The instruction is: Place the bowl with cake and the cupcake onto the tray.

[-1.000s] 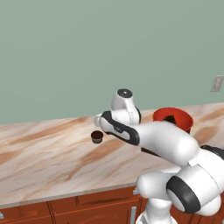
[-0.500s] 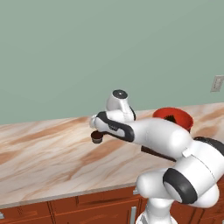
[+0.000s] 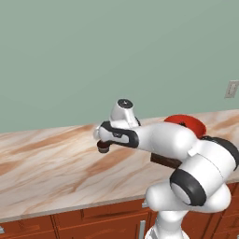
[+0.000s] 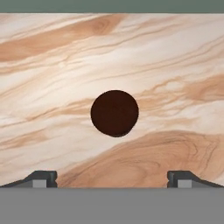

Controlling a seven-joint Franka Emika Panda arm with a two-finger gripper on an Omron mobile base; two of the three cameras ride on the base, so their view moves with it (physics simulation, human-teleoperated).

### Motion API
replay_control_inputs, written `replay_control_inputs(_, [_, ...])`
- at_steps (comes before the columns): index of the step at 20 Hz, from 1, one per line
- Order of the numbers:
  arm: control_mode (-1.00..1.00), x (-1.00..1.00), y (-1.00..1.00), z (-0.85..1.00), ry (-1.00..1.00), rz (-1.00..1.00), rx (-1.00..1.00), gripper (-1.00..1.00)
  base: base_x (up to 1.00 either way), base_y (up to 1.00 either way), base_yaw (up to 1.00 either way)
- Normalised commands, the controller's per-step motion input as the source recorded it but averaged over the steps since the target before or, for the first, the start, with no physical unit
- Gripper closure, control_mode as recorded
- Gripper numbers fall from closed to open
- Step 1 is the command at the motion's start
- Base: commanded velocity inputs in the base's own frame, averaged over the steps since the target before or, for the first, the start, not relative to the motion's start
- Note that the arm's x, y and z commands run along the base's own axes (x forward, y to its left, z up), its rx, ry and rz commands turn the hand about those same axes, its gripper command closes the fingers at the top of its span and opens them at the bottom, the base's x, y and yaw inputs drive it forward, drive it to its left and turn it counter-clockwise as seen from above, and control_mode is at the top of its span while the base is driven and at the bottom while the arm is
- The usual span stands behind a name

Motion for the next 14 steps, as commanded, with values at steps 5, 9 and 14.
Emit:
replay_control_inputs(5, [-1.00, 0.00, 0.01, -0.26, -0.02, 0.01, 0.00, -1.00, 0.00, 0.00, 0.00])
replay_control_inputs(9, [-1.00, 0.00, 0.00, -0.24, -0.07, 0.00, -0.01, -1.00, 0.00, 0.00, 0.00])
replay_control_inputs(14, [-1.00, 0.03, 0.00, -0.17, -0.05, 0.00, 0.00, -1.00, 0.00, 0.00, 0.00])
